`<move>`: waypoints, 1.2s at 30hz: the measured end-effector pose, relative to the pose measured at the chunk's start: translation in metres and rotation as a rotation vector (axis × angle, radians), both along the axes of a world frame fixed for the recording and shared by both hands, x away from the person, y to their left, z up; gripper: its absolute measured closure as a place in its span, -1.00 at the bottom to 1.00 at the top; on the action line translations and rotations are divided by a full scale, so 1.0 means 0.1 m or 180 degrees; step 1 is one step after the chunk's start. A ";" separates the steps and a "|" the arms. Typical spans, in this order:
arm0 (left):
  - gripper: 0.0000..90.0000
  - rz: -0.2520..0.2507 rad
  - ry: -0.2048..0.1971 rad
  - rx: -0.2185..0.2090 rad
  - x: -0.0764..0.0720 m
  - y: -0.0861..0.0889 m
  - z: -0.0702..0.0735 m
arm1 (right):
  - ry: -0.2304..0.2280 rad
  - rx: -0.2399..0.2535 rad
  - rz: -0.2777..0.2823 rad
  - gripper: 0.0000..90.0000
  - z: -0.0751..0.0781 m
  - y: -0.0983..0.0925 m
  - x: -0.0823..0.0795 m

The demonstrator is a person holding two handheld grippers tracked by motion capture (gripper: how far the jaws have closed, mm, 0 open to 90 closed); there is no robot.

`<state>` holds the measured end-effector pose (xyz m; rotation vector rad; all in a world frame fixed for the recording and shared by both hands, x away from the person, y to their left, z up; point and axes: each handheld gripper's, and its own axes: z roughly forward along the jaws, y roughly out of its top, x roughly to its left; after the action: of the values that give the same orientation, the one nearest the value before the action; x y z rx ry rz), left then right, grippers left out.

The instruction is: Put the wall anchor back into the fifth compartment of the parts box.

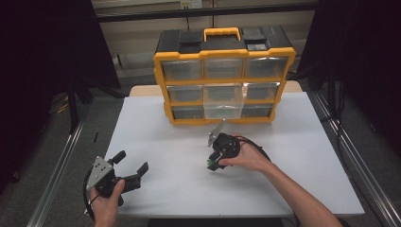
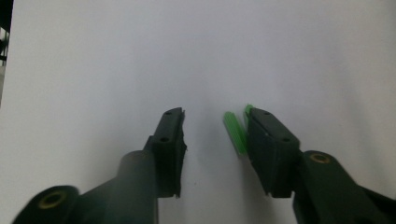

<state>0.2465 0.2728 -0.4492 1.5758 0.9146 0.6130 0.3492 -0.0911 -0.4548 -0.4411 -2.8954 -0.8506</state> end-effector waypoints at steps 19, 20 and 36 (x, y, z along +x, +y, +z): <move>-0.91 -0.0021 0.0005 0.0037 0.00 0.01 0.00 | -0.0081 -0.0136 0.0009 0.58 -0.02 0.05 0.03; -0.91 -0.0033 0.0021 0.0043 0.00 0.00 0.00 | -0.0088 -0.0138 0.0004 0.59 -0.02 0.05 0.03; -0.91 -0.0010 0.0003 0.0042 0.00 0.00 0.00 | -0.0033 -0.0267 0.0011 0.87 -0.05 0.07 0.05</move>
<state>0.2467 0.2731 -0.4496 1.5891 0.9103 0.6174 0.3539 -0.0839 -0.4595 -0.4398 -2.9490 -0.7355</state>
